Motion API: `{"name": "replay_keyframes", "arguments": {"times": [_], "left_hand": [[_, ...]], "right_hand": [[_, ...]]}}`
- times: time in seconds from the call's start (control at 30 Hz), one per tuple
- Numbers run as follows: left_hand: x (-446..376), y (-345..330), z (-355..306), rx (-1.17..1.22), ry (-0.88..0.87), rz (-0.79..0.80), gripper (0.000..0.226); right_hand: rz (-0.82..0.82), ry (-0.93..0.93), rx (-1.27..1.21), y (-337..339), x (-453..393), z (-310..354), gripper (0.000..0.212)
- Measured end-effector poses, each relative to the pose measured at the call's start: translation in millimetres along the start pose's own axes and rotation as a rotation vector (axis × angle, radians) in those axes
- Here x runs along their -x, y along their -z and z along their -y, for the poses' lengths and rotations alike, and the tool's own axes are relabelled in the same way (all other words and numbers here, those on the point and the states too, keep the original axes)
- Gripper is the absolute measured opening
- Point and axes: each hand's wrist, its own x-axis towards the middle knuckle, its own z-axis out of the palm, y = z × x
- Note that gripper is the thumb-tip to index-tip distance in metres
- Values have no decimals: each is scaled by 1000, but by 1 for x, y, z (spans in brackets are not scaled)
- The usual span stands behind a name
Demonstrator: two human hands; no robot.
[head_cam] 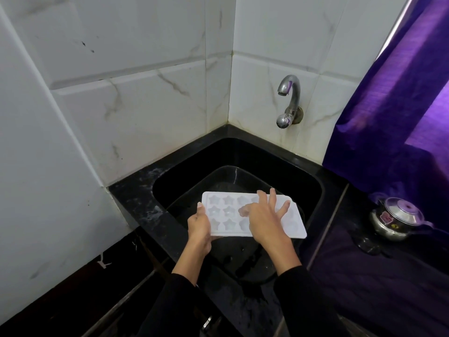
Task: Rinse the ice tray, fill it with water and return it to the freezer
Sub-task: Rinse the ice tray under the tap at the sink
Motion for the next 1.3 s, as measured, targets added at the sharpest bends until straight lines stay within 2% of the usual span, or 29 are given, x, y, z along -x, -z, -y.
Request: {"name": "replay_keyframes", "arguments": {"times": [0.23,0.43,0.73,1.07,1.3], "left_hand": [[-2,0,9,7,-1,-16,45],[-1,-1,6,24,-16,-8,46],[-3,-2,3,34,-18,-8,41],[-7,-4,4,30,-16,-8,43],[-10,-3,3,32,-1,-17,44]], "right_hand": [[39,1,-19,-4,4,-2,74],[-88,27,-70,-2,2,10,58],[13,113,7,-2,-2,25,60],[23,97,37,2,-8,31,38],[28,108,51,3,-10,31,33]]}}
